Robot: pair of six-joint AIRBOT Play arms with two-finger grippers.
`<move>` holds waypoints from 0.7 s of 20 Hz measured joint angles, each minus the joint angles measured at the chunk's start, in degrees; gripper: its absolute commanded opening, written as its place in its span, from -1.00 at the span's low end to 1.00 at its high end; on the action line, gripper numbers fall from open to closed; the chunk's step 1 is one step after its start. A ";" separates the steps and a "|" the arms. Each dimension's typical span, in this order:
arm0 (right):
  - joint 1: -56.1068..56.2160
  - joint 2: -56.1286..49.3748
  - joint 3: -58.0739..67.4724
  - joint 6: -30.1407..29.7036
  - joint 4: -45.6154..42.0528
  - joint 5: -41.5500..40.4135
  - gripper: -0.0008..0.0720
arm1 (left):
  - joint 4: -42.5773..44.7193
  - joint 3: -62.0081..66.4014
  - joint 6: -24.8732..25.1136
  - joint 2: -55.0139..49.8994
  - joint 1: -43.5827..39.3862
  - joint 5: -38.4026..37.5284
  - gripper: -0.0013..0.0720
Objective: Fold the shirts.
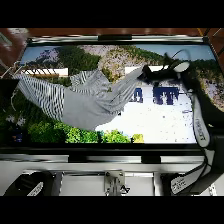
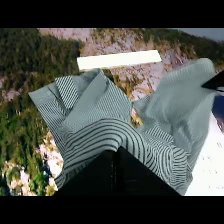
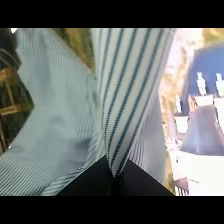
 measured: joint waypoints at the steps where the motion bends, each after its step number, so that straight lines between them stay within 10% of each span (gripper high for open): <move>1: -1.46 2.99 2.62 -0.44 -2.03 1.14 -0.79 | 0.22 0.17 -0.96 -1.27 0.00 3.41 -0.85; 8: -8.57 25.22 18.91 -1.14 -17.03 8.24 -0.79 | 1.88 13.49 -4.48 -7.28 0.02 17.51 -0.86; 14: -9.84 43.15 22.47 -1.22 -29.35 8.70 -0.79 | 4.50 25.79 -2.89 -7.34 0.00 7.89 -0.85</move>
